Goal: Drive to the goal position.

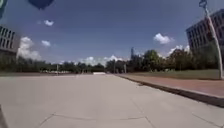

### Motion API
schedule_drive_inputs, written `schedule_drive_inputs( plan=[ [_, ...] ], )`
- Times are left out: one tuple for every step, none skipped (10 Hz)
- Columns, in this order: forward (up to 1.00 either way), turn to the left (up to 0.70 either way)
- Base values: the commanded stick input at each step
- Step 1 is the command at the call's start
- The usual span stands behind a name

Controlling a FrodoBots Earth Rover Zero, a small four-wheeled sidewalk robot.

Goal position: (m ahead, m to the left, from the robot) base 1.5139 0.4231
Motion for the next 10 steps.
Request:
schedule_drive_inputs(
  plan=[
    [0.7, 0.12],
    [0.7, 0.12],
    [0.0, 0.0],
    [0.0, 0.0],
    [0.0, 0.0],
    [0.0, 0.0],
    [0.0, 0.0],
    [0.0, 0.0],
    [0.0, 0.0],
    [0.0, 0.0]
  ],
)
